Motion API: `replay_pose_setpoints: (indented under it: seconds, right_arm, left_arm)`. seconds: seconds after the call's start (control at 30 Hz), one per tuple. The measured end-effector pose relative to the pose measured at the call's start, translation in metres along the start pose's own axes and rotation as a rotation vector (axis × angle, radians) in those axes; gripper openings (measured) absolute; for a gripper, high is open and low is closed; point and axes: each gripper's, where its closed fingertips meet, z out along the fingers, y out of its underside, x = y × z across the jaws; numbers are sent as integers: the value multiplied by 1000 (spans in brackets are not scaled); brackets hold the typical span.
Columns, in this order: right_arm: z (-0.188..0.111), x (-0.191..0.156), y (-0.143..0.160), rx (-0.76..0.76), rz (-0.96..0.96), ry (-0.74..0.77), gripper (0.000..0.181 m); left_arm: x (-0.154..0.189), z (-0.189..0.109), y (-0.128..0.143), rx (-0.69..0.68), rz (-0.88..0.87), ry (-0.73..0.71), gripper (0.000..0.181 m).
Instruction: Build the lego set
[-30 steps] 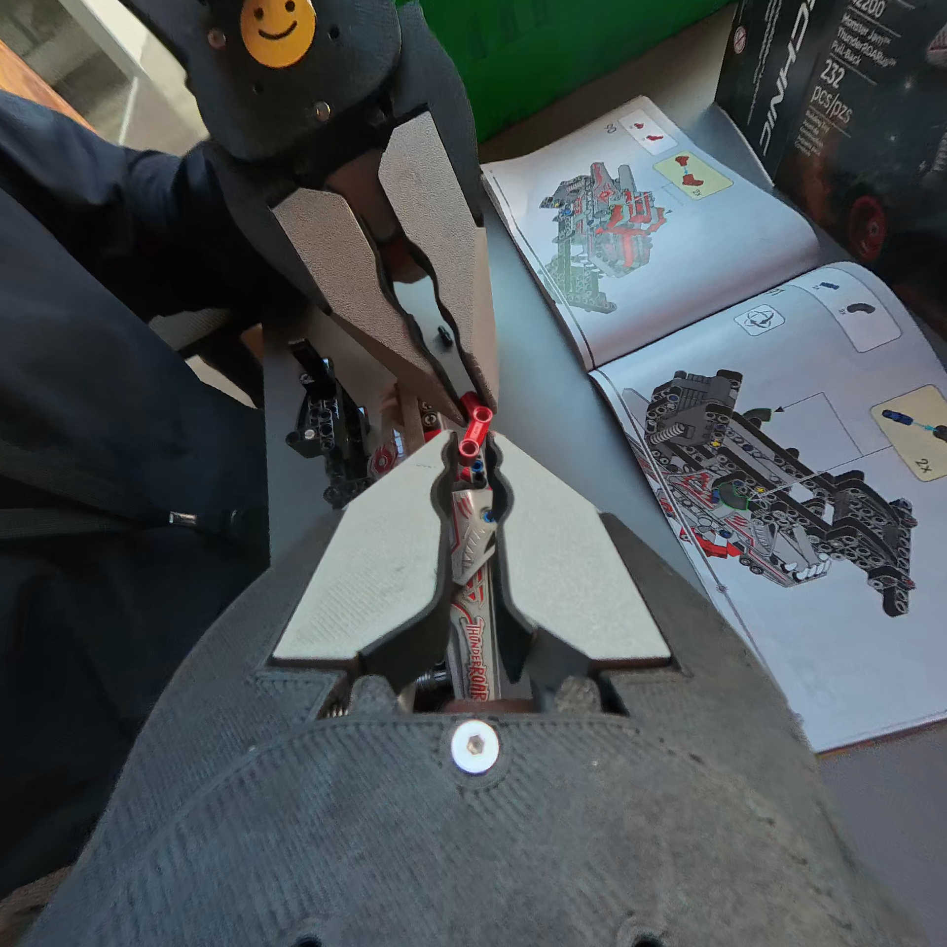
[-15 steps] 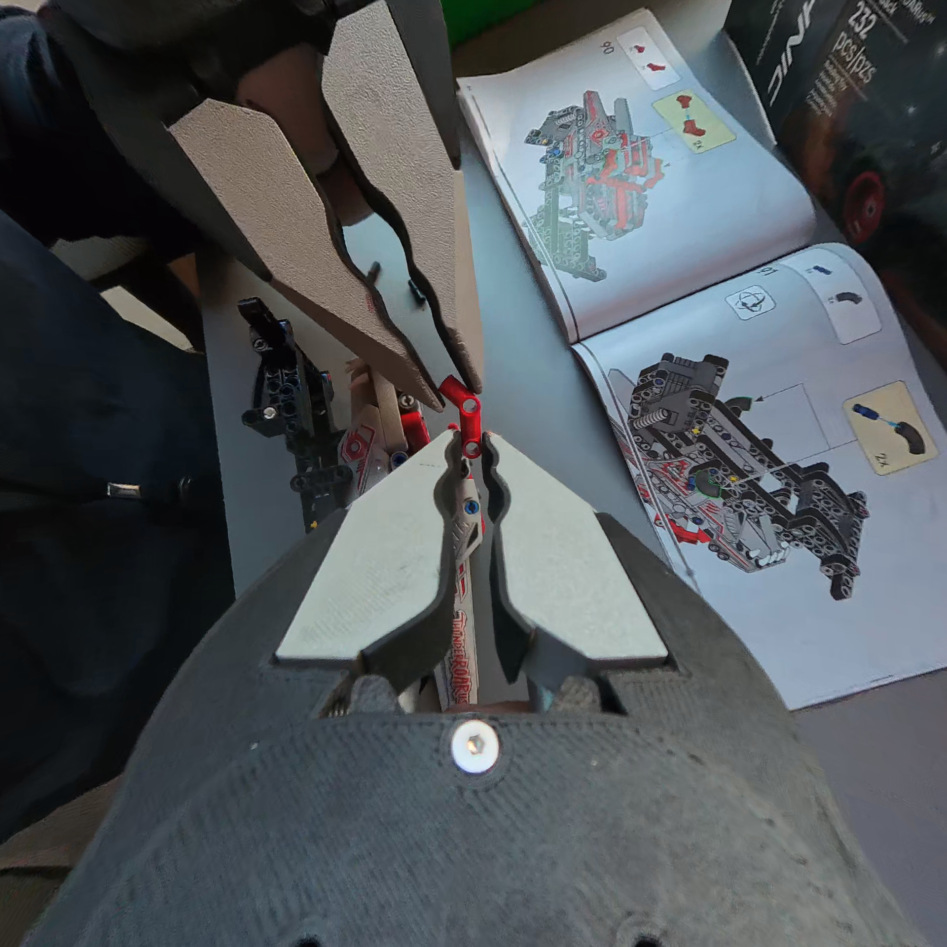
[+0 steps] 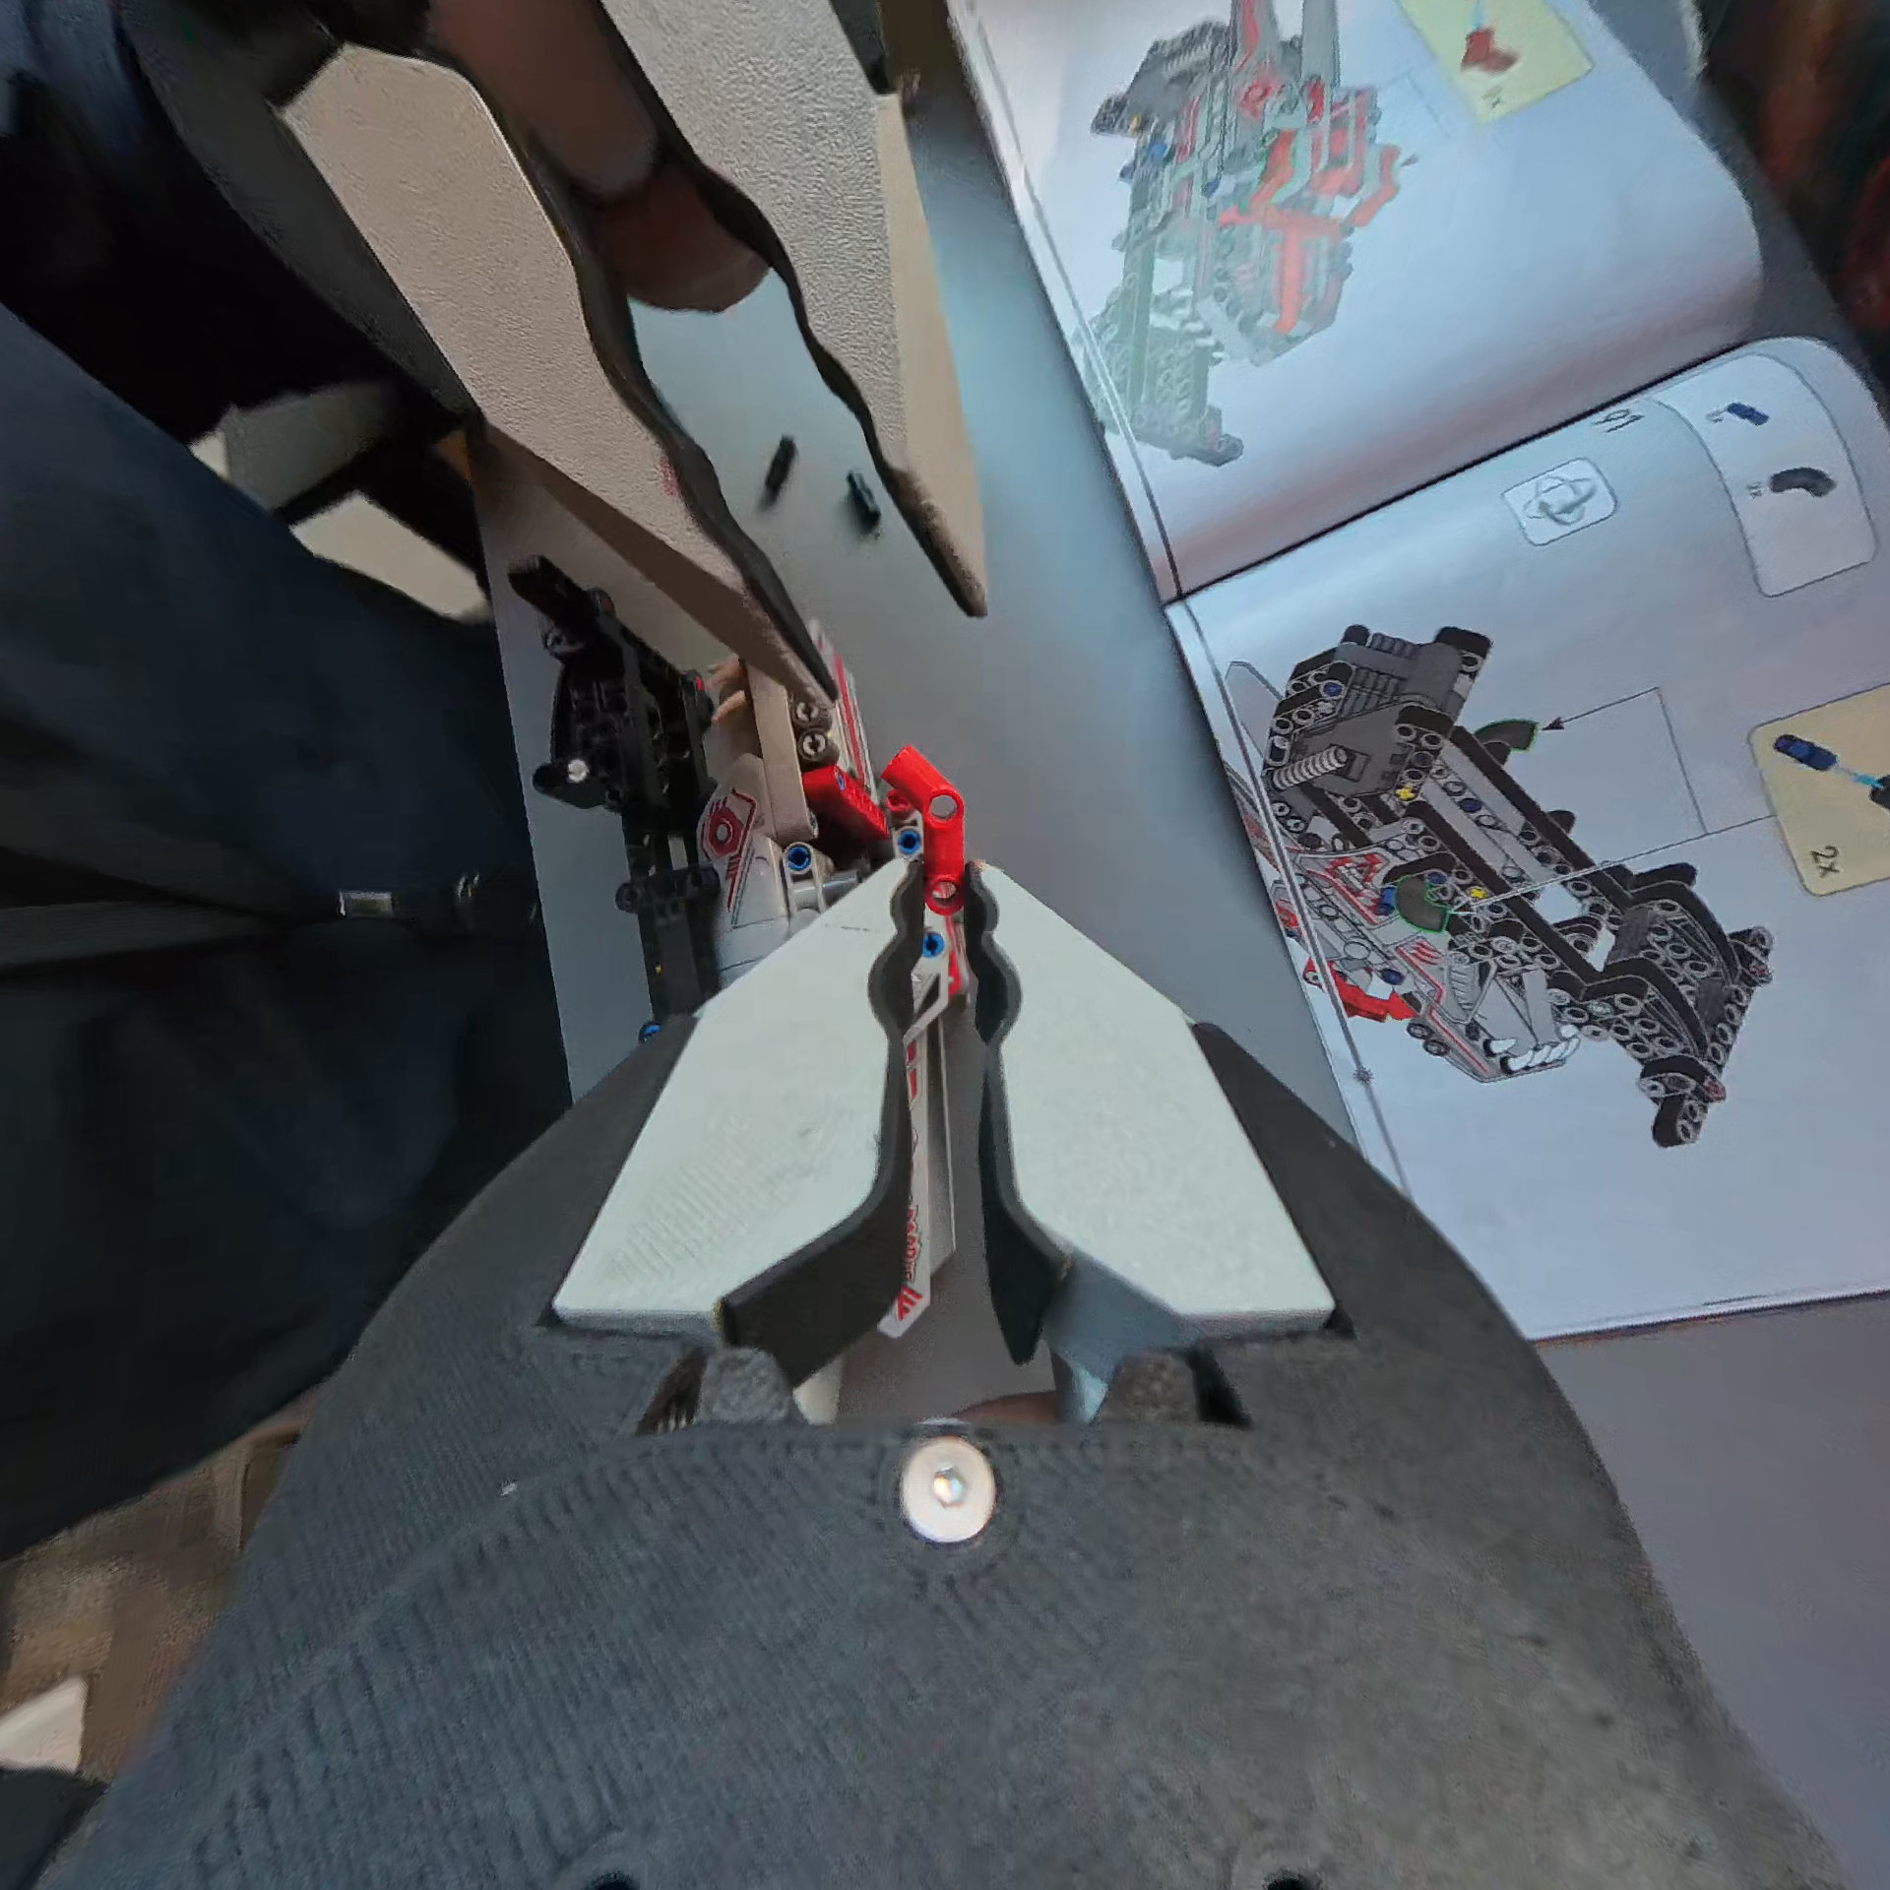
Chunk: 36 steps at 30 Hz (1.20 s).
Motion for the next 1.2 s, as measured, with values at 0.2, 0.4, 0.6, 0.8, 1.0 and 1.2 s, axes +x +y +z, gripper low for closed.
replay_pose_setpoints:
  seconds: [0.2, 0.4, 0.6, 0.8, 1.0, 1.2]
  right_arm:
    - [11, -9, 1, -142, -59, -57, 4]
    - [12, -11, 6, -170, -93, -47, 5]
    - [13, -10, 10, -185, -152, -6, 4]
    - [15, -10, 7, -198, -169, -6, 4]
    - [13, -10, 2, -107, -149, -9, 4]
    - [16, -13, 4, -82, -152, -14, 4]
  left_arm:
    - [20, 14, 3, -12, -17, 132, 8]
    - [21, 21, 9, -55, 11, 101, 0]
    - [20, 21, 15, -78, -25, 104, 18]
    - [20, 22, 14, -82, -18, 103, 5]
    - [17, 19, 10, -50, -75, 74, 4]
    - [22, 15, 13, -55, -108, 115, 5]
